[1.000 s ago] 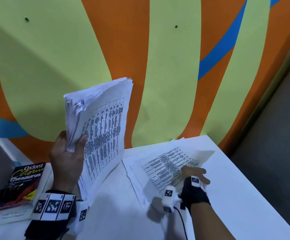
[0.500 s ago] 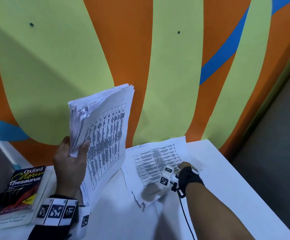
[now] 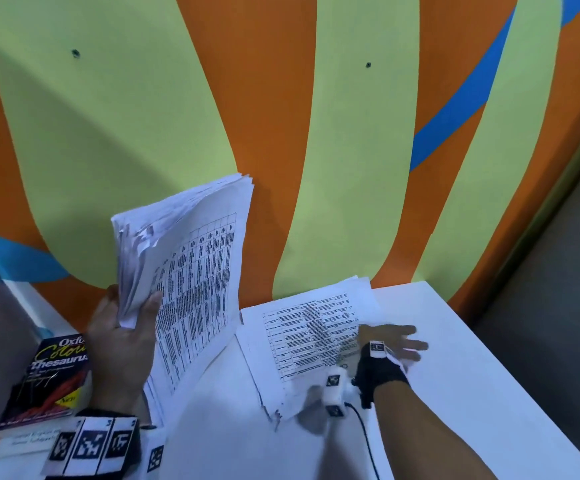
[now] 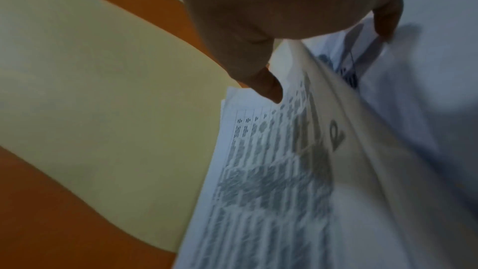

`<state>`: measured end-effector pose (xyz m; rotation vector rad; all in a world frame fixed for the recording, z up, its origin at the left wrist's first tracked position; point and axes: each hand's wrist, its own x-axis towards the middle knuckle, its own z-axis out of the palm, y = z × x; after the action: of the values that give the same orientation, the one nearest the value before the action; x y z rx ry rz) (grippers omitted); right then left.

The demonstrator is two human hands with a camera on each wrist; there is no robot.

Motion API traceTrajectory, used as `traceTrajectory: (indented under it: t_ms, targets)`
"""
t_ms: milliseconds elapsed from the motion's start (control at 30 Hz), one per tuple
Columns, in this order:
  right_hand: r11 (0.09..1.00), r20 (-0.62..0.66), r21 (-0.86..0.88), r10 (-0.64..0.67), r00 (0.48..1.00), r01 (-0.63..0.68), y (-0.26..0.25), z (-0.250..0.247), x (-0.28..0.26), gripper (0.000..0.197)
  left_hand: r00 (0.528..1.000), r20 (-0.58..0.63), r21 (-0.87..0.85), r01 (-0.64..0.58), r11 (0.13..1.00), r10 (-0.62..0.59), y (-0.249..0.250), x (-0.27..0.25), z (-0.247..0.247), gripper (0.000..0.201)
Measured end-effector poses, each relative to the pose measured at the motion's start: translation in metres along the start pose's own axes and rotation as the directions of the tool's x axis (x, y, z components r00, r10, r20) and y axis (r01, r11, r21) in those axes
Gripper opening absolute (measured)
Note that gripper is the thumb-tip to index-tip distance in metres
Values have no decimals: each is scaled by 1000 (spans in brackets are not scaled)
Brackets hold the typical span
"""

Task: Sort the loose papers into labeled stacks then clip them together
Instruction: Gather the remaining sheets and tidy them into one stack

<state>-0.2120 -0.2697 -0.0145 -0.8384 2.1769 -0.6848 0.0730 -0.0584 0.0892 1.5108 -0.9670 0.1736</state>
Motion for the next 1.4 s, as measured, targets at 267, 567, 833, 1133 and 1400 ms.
traceTrajectory:
  t_ms: [267,567,833,1133,1400]
  targets:
    - [799,169,-524,-244,955,297,-6,-30,62,114,997,-46,73,71,995,-68,-4,-1,0,24]
    - [657,340,-638,-226,913,401,-9,-23,60,92,991,-7,5,136,991,-136,-7,2,14,32]
    - [729,345,-499,-329,879,468,12,-26,50,50,995,2,4,96,995,-96,-2,2,12,29]
    - [376,560,-240,-700,444,895,-74,-149,-1,31,991,14,-24,135,991,-135,4,18,4,21]
    - [-21,650,-254,-744,154,967,-164,-189,-123,31,931,278,-142,284,948,-237,33,13,31,20]
